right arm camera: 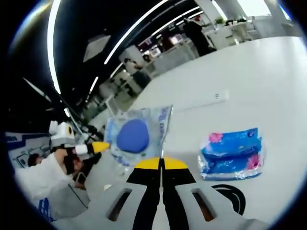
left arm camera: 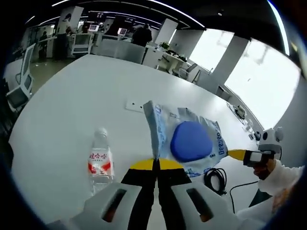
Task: Arrange the tabletop items into an orderly group along one side of the table until the central work area is clear of visible clutter.
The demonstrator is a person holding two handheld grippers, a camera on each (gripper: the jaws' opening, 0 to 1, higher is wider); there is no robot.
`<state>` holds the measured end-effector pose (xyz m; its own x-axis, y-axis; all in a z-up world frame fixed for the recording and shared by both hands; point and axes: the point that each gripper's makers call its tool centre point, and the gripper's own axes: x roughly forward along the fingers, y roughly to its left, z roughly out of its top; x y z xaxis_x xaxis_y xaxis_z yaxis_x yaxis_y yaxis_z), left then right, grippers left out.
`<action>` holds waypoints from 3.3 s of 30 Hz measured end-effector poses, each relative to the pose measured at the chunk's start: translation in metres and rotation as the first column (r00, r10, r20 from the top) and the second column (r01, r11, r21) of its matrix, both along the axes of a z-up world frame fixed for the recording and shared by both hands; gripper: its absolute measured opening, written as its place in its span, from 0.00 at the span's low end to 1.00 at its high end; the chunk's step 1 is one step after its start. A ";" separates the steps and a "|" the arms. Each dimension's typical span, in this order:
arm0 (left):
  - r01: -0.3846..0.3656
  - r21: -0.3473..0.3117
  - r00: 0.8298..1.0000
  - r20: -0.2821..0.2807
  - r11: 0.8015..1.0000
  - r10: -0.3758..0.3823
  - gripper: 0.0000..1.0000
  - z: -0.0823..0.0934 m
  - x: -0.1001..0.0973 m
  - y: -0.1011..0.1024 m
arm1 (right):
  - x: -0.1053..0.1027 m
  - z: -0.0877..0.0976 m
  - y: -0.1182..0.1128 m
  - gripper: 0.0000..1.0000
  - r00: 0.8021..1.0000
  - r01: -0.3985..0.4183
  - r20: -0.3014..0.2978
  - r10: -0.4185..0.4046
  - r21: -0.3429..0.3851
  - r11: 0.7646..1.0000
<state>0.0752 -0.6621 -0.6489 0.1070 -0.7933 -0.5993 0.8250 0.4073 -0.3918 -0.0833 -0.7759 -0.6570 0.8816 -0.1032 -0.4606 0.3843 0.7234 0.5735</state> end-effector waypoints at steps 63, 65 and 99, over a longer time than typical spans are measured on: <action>0.078 0.255 0.994 -0.089 0.964 -0.057 0.00 -0.108 0.005 -0.017 | -0.010 -0.085 0.002 0.14 0.966 0.020 -0.258 -0.014 0.021 1.000; 0.093 0.256 0.993 -0.091 0.962 -0.072 0.00 -0.108 0.004 -0.017 | -0.011 -0.078 0.005 0.14 0.970 0.018 -0.241 -0.012 0.021 1.000; 0.122 0.110 0.977 0.160 0.986 -0.139 0.78 -0.016 -0.014 -0.003 | -0.074 0.014 0.038 0.42 0.996 -0.093 -0.007 0.093 -0.142 0.986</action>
<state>0.0612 -0.6651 -0.6649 0.1118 -0.7445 -0.6582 0.9238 0.3219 -0.2072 -0.1569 -0.7375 -0.6425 0.8901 -0.0853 -0.4477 0.3121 0.8300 0.4622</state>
